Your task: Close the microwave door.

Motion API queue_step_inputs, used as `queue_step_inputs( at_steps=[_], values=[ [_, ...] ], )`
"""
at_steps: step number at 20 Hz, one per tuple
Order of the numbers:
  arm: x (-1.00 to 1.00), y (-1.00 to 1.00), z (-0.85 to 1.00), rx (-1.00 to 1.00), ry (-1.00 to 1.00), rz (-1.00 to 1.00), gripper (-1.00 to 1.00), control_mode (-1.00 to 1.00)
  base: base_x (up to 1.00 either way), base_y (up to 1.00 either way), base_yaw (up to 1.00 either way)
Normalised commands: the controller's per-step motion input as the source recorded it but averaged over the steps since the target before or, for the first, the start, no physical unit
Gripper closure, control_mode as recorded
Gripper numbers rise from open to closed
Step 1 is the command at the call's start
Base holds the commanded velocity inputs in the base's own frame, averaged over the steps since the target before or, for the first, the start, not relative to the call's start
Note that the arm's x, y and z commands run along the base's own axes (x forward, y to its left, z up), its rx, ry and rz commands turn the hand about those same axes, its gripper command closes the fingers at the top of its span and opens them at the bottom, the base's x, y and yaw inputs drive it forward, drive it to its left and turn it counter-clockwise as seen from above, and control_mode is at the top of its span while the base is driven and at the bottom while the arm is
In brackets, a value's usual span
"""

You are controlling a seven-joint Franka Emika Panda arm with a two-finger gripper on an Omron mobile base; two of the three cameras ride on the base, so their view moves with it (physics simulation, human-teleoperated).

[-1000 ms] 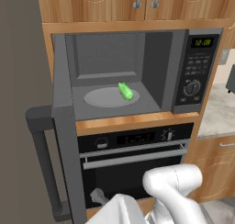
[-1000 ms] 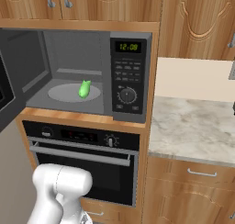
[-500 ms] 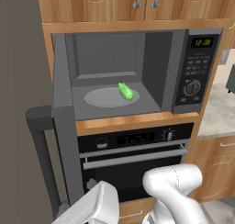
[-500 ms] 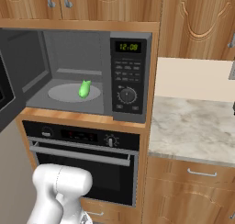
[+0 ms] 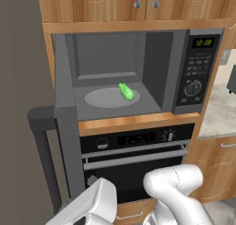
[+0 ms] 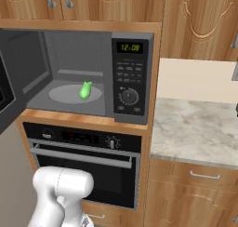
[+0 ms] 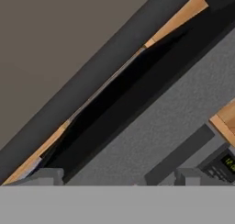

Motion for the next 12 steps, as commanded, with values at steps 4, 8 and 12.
queue_step_inputs(
  at_steps=[4, 8, 12],
  values=[
    [0.92, -0.60, -0.13, 0.05, 0.00, -0.07, -1.00, -1.00, 0.00, 0.00, 0.00],
    [0.92, -1.00, -0.09, 0.12, 0.00, -0.10, -1.00, -1.00, 0.00, 0.00, 0.00],
    [0.99, -1.00, -0.03, 0.14, 0.00, -0.04, -1.00, -1.00, 0.00, 0.00, 0.00]
  ],
)
